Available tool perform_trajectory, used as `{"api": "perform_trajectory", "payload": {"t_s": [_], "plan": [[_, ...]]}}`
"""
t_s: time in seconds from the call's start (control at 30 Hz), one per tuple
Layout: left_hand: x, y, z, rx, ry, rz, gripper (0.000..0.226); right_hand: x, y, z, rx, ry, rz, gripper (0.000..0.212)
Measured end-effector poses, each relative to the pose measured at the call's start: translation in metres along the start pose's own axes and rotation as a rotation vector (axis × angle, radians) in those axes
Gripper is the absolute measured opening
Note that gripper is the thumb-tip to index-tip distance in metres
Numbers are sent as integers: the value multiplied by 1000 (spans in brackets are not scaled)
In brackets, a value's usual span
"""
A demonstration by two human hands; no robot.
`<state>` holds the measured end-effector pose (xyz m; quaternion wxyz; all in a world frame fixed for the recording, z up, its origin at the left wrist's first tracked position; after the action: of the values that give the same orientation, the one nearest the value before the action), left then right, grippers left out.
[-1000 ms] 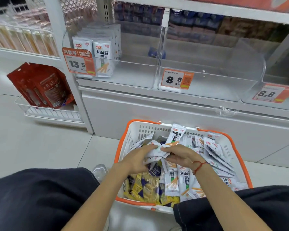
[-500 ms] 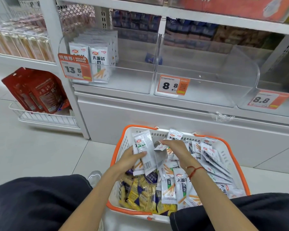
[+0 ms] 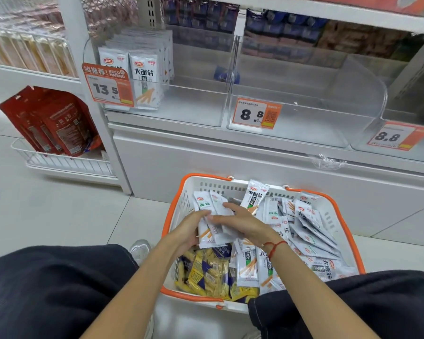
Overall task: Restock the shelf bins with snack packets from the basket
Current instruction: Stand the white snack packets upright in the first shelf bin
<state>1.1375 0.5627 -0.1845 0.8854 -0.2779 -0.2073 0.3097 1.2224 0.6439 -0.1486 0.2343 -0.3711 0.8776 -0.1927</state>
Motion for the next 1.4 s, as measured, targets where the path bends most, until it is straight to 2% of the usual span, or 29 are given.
{"api": "perform_trajectory", "payload": {"t_s": [0.07, 0.2, 0.3, 0.37, 0.43, 0.5, 0.57, 0.6, 0.7, 0.77, 0.83, 0.9, 0.97, 1.07, 1.1, 1.17, 1.23, 1.4], "plan": [[0, 1, -2, -70, -106, 47, 39, 5, 0, 5, -18, -91, 7, 72], [-2, 0, -4, -74, -103, 72, 41, 3, -1, 5, -53, -83, 34, 44], [-11, -2, -4, -31, 56, 118, 32, -11, 0, 12, -22, -48, 157, 50], [-17, 1, -4, -13, 126, 138, 32, -12, 1, 19, -13, 17, 149, 55], [-11, -1, -4, -10, 130, 88, 31, -7, 2, 28, 15, 62, 94, 63], [1, -8, -5, -20, 134, 18, 28, -3, 1, 31, 10, 95, 92, 59], [-2, -5, -4, -6, 150, 63, 30, -5, 6, 42, 46, 146, 153, 74], [-10, -2, -3, 7, 175, 129, 32, -10, 7, 47, 70, 177, 190, 72], [-42, 2, -6, 12, 159, 306, 31, -27, 14, 67, 164, 295, 292, 39], [-48, 0, -13, -27, 75, 287, 25, -24, 15, 71, 203, 415, 253, 25], [-37, -5, -19, -96, -18, 203, 26, -6, 15, 58, 154, 433, 138, 11], [-25, -5, -23, -133, -112, 136, 34, 21, 16, 45, 75, 284, 70, 15], [-17, -4, -25, -113, -143, 111, 34, 43, 15, 36, 2, 118, 77, 29], [-20, 2, -24, -37, -83, 168, 30, 61, 22, 33, -106, -171, 106, 45], [-22, 4, -22, -6, -52, 182, 28, 61, 24, 30, -157, -178, 136, 39], [-25, 6, -12, 70, 11, 213, 29, 50, 27, 29, -157, 11, 272, 20], [-32, 8, -1, 128, 12, 260, 31, 38, 32, 41, -109, 44, 409, 15], [-45, 11, 5, 126, 38, 290, 33, 53, 42, 67, -160, -682, 193, 46]]}}
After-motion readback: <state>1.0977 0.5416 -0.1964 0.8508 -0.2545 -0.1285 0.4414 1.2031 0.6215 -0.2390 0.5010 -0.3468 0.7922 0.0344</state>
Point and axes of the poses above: each hand's wrist, its own y-axis towards the middle knuckle, its own x-axis out of the palm, z = x × y, the point moved 8 cm from there along y, towards the middle knuckle, and after that the axes turned 8 degrees about z, right-handed, at the moved point
